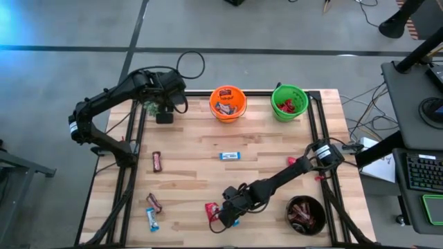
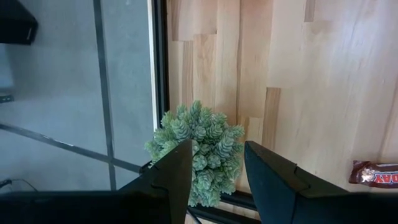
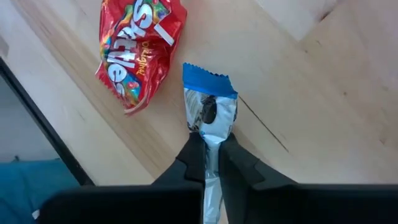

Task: Organize candy in baskets
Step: Put the white chocolate bar into the orange bucket

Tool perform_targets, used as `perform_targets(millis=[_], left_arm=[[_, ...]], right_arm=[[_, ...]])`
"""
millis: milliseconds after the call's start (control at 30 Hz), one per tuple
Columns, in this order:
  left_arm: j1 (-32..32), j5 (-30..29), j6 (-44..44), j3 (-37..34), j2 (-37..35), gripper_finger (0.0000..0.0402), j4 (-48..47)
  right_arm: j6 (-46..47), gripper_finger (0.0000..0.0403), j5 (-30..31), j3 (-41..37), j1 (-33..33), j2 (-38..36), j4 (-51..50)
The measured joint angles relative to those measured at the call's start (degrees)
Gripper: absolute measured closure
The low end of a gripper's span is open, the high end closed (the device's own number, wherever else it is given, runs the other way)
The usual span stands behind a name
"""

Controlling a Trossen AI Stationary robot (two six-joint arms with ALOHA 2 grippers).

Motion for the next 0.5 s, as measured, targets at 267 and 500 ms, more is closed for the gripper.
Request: perform_targets(millis=[267, 500], left_arm=[[0.34, 0.0, -0.07, 0.01, 0.0, 0.0272, 0.0], [0.34, 0.13, -0.76, 0.0, 0.0, 0.0272, 0.0]], right_arm=[[-0.63, 0.0393, 0.61, 1.02, 0.07, -4.72, -4.64], [-2.17, 0.0394, 6.83, 5.07, -1.02, -9.95, -14.87]])
